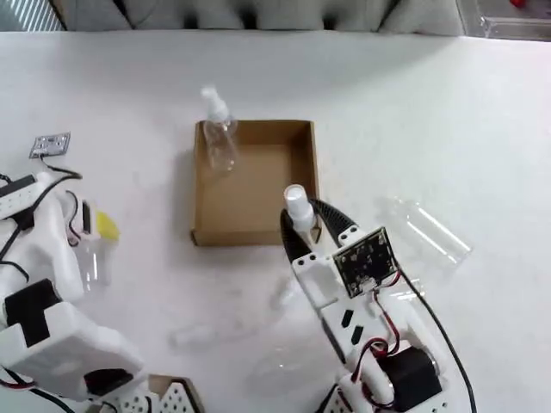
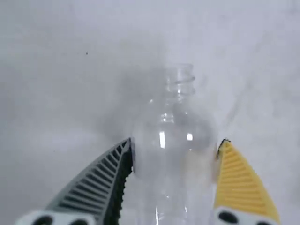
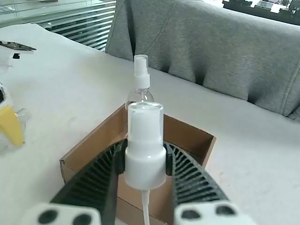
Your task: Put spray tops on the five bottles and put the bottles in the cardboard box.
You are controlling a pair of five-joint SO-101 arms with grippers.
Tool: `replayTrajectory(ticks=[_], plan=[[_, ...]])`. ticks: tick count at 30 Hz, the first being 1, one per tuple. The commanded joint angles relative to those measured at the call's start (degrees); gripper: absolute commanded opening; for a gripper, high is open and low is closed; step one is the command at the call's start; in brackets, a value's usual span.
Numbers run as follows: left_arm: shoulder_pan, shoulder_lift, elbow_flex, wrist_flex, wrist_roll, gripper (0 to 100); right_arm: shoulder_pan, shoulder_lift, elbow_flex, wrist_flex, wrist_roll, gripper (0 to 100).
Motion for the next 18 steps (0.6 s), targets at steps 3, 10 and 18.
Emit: replayTrajectory(ticks=[3, 10, 18], plan=[[2.1, -0.2, -3.0, -1.0, 0.4, 16, -0.5, 0.3, -0.5, 0.0, 0.4, 1.5], [2.9, -0.7, -4.7, -0.6, 0.5, 2, -0.5, 0.3, -0.5, 0.0, 0.4, 1.5], [2.6, -2.9, -16.8, 13.5, 1.0, 2, -0.5, 0.3, -0.5, -0.2, 0.3, 1.5]])
